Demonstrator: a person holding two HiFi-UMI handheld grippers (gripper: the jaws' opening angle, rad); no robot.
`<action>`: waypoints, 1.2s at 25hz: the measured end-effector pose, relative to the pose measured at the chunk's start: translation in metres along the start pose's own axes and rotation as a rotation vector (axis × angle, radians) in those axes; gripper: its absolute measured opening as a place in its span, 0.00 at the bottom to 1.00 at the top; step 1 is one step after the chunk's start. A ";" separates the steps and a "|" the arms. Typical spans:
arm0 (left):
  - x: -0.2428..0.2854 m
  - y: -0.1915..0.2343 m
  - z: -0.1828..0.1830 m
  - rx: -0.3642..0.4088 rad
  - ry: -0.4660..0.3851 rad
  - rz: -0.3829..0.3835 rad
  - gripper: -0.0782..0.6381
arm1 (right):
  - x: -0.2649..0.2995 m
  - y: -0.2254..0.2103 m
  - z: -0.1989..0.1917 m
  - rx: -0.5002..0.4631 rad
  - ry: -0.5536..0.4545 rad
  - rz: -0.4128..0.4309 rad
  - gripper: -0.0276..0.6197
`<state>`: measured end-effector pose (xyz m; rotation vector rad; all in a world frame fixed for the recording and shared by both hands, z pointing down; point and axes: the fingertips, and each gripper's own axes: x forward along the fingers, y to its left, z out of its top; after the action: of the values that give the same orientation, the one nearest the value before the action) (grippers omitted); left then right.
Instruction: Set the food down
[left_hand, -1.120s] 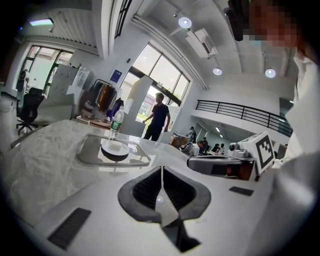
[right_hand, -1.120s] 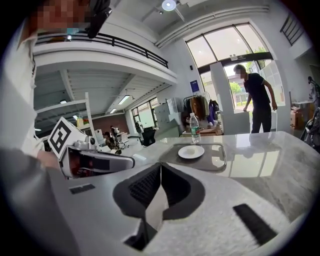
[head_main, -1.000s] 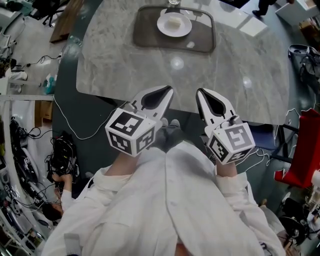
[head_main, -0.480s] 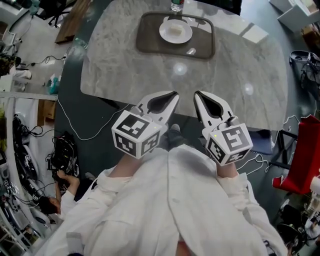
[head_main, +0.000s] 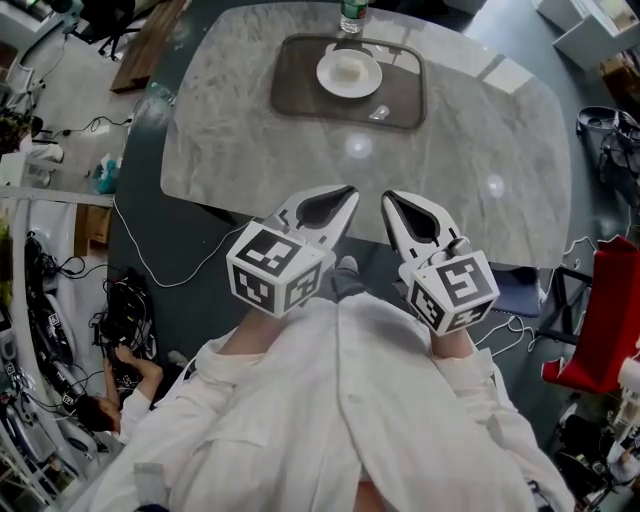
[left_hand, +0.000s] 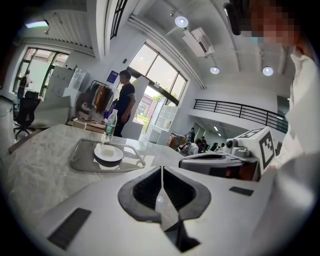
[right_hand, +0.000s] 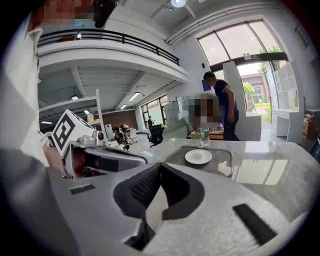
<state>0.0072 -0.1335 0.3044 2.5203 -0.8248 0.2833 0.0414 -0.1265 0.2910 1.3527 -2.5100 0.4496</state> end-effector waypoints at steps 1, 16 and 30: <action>0.001 0.000 0.000 0.000 0.001 0.000 0.14 | 0.000 0.000 0.000 -0.002 0.001 0.000 0.05; 0.009 0.004 0.008 0.011 -0.002 -0.004 0.14 | -0.001 -0.007 -0.002 -0.025 0.029 -0.003 0.05; 0.006 0.000 0.008 -0.002 -0.004 -0.006 0.14 | -0.008 -0.007 -0.005 -0.018 0.046 0.013 0.05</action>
<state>0.0120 -0.1405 0.2989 2.5218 -0.8190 0.2763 0.0518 -0.1215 0.2939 1.3056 -2.4815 0.4548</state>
